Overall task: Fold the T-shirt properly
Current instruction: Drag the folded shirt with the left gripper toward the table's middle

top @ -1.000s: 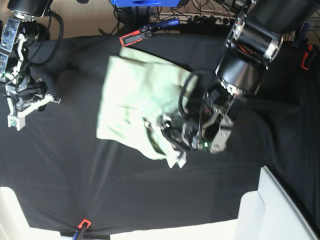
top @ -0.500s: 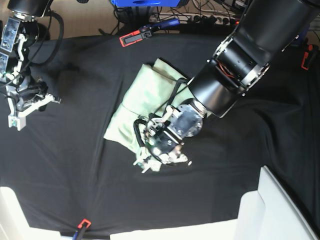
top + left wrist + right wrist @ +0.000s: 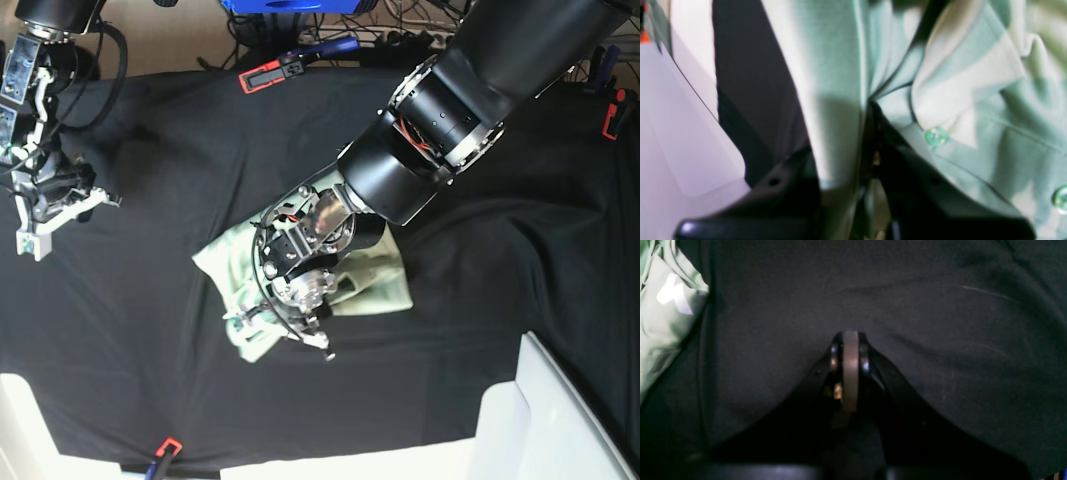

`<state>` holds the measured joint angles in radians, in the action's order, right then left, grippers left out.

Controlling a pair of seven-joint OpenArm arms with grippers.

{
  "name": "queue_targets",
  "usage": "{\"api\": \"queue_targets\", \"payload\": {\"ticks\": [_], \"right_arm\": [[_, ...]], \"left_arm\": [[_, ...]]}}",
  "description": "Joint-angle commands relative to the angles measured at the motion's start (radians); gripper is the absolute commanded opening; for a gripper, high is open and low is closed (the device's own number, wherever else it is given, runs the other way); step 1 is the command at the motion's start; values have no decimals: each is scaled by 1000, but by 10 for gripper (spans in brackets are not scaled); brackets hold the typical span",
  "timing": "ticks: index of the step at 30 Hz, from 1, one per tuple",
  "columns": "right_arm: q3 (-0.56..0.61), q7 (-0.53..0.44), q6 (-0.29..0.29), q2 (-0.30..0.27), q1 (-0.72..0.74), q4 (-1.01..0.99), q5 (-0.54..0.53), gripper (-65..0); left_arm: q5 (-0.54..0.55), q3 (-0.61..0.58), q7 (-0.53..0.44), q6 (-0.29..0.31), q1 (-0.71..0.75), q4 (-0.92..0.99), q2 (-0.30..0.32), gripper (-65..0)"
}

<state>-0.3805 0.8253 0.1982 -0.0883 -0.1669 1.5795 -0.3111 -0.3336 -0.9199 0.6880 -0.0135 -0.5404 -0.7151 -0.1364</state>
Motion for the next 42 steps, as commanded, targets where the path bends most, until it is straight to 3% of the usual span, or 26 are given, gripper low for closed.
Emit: {"api": "queue_targets", "payload": {"ticks": [1, 6, 13, 17, 22, 40, 42], "right_arm": [[-5, -17, 4, -14, 10, 15, -6, -649], [-5, -19, 4, -14, 10, 15, -6, -649], [-5, -21, 4, -14, 11, 15, -6, -649], [-4, -21, 4, -14, 13, 15, -6, -649], [-5, -21, 4, -17, 13, 15, -6, -649], [-4, -21, 4, -17, 10, 15, -6, -649], [-5, -21, 4, -17, 10, 15, -6, -649]], "left_arm": [[-19, 0, -50, -13, -28, -21, -21, -650], [-19, 0, -146, -13, -27, -18, -21, -650], [-19, -1, -170, -13, -20, -22, -21, -650], [-17, -87, -241, -13, -20, -15, -21, -650], [-15, -133, -244, -13, 4, -22, -21, -650], [-15, -126, -236, -13, -27, -15, -21, -650], [-15, -124, -235, -13, -42, -16, -21, -611]]}}
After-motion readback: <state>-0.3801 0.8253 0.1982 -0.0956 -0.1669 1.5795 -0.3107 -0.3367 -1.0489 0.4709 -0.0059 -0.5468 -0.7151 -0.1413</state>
